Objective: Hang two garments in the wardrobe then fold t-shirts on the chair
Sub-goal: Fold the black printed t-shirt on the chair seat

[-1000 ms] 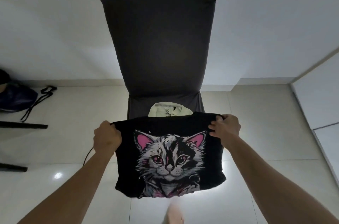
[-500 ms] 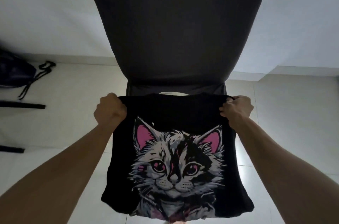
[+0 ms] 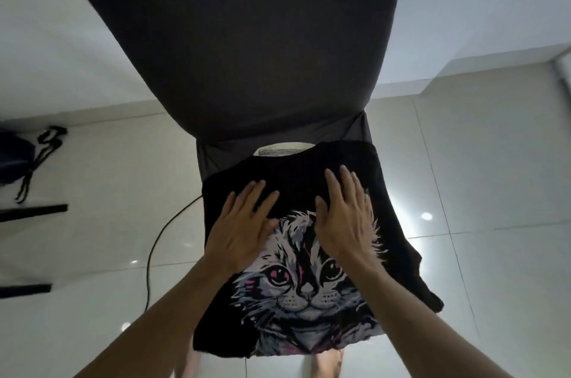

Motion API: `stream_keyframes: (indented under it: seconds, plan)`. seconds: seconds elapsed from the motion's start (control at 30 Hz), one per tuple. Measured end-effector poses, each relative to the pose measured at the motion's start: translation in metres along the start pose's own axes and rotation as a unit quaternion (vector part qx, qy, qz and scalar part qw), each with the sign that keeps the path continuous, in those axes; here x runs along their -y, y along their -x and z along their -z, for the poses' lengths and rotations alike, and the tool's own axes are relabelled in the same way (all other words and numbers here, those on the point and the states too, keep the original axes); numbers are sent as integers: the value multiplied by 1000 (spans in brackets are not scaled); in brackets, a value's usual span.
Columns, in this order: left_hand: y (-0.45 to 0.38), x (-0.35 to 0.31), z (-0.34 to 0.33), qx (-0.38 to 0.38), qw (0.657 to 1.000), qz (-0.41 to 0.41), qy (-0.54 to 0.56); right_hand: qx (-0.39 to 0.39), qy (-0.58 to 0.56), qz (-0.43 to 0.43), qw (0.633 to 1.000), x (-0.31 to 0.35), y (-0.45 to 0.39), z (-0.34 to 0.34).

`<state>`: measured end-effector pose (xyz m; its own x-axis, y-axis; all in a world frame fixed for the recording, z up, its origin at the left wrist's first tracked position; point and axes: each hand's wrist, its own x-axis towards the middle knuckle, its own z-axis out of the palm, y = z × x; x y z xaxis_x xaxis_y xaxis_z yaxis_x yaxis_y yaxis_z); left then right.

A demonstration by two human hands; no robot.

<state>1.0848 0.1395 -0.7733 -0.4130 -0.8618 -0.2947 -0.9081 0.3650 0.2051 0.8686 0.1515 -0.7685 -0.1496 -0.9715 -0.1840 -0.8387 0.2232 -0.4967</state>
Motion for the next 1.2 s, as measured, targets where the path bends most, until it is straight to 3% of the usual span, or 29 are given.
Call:
stream_keyframes:
  seconds: [0.1, 0.23, 0.37, 0.5, 0.63, 0.73, 0.83, 1.0, 1.1, 1.2]
  plan:
    - [7, 9, -17, 80, 996, -12, -21, 33, 67, -37, 997, 3, 40, -29]
    - [6, 31, -17, 119, 992, -35, -33, 59, 102, -116, 986, 8, 63, -49]
    - [3, 54, -11, 133, 990, -50, -18, 35, 99, -228, 968, 27, 74, -58]
    - [18, 91, -4, 157, 980, -118, -33, -18, 55, -354, 934, 67, 116, -83]
    - [36, 110, 2, 167, 968, -170, -72, -58, 34, -386, 920, 104, 160, -120]
    - [49, 110, 4, 148, 957, -228, -101, -56, 14, -403, 914, 128, 187, -145]
    - [65, 109, 0, 80, 940, -316, -99, -60, -69, -431, 898, 150, 211, -160]
    - [100, 127, -14, 31, 881, -467, -66, -168, -104, -432, 880, 184, 243, -186]
    - [113, 140, -28, 21, 846, -517, -125, -217, -109, -402, 883, 205, 260, -211]
    - [119, 144, -47, -40, 831, -532, -158, -215, -104, -419, 876, 219, 267, -237]
